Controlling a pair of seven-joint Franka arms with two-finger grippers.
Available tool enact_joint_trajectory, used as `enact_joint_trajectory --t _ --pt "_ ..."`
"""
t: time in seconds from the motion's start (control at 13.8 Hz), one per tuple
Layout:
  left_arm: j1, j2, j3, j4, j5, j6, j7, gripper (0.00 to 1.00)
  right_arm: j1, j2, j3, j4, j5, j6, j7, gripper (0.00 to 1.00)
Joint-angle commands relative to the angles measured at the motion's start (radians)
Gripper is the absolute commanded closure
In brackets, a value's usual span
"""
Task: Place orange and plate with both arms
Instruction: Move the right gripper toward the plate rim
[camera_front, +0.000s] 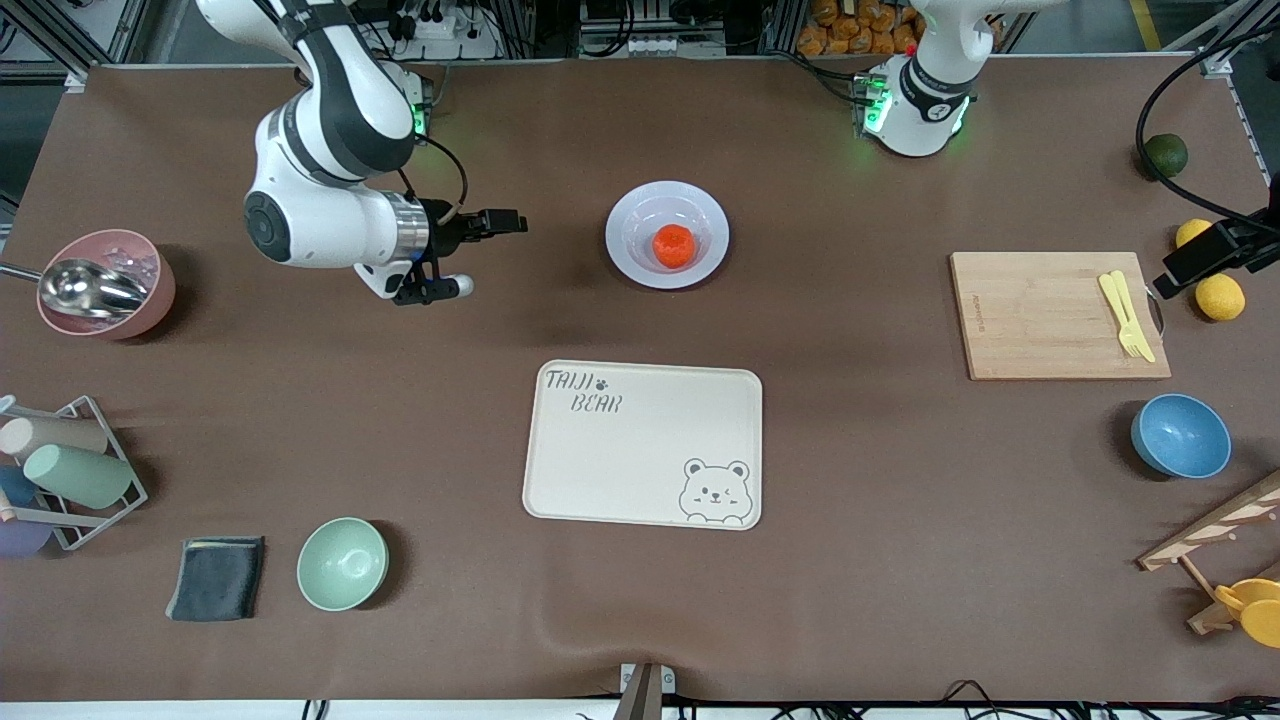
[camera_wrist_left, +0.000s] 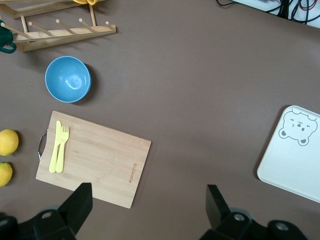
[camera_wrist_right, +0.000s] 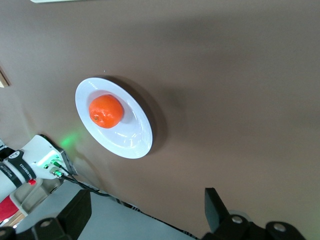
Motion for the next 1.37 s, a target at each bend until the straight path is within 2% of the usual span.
enact_joint_trajectory --t 0.0,0.14,0.29,0.51,0.8,1.16,1.3 --pt "-0.005 -0.012 0.001 -0.001 -0.007 -0.018 0.028 0.0 0.023 0.014 -0.007 -0.05 0.11 0.023 0.004 0.0" --pt "-0.008 -0.006 -0.001 -0.001 -0.007 -0.019 0.028 0.0 0.046 0.015 -0.007 -0.079 0.141 0.063 -0.004 0.0" --pt "-0.013 -0.008 -0.033 -0.014 -0.007 -0.038 0.025 0.0 0.075 0.025 -0.007 -0.101 0.176 0.094 -0.005 0.0" --pt "-0.01 -0.019 -0.064 -0.006 -0.006 -0.133 0.028 0.0 0.091 0.066 -0.007 -0.139 0.308 0.109 -0.131 0.0" --pt "-0.007 -0.02 -0.09 -0.011 -0.004 -0.141 0.068 0.0 0.092 0.123 -0.007 -0.196 0.46 0.112 -0.332 0.0" --pt "-0.008 -0.02 -0.094 -0.008 -0.006 -0.134 0.07 0.0 0.141 0.236 -0.007 -0.254 0.748 0.115 -0.648 0.0" --pt "-0.007 -0.023 -0.094 -0.012 -0.007 -0.143 0.07 0.0 0.175 0.265 -0.007 -0.268 0.846 0.123 -0.714 0.0"
